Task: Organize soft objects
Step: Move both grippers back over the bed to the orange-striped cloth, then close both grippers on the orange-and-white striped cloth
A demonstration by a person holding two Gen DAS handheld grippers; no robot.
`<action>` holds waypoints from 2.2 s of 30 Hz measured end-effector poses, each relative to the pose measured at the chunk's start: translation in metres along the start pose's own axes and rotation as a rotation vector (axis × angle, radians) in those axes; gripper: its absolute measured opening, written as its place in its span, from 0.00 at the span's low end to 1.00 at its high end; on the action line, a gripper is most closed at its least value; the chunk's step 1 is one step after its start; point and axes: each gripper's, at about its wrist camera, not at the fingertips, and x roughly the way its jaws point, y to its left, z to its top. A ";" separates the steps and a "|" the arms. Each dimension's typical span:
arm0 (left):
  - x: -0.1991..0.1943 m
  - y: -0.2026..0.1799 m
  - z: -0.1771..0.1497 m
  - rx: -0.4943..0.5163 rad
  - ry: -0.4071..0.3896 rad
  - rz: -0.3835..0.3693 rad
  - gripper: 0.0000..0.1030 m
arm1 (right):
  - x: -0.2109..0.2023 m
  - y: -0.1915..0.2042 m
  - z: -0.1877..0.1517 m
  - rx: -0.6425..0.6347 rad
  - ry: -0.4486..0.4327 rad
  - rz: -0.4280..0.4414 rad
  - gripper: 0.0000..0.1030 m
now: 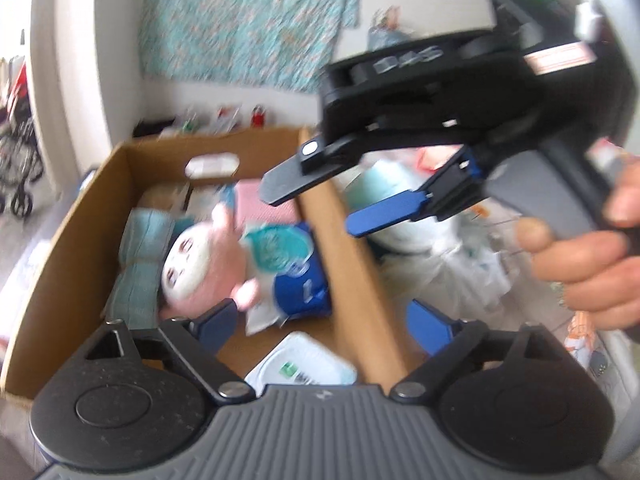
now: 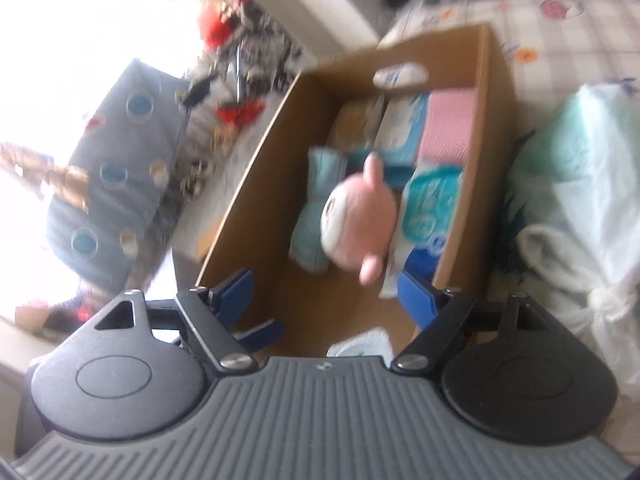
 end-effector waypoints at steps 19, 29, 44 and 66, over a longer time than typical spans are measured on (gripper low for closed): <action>0.007 -0.085 0.007 0.081 -0.129 -0.196 0.98 | -0.146 -0.126 -0.085 0.194 -0.468 -0.356 0.81; 0.036 -0.174 -0.006 0.144 -0.101 -0.294 0.98 | -0.222 -0.177 -0.207 0.331 -0.612 -0.602 0.82; 0.097 -0.243 -0.066 0.269 0.056 -0.293 0.72 | -0.243 -0.217 -0.282 0.511 -0.577 -0.576 0.82; 0.124 -0.267 -0.086 0.322 0.141 -0.450 0.41 | -0.192 -0.253 -0.246 0.584 -0.477 -0.380 0.56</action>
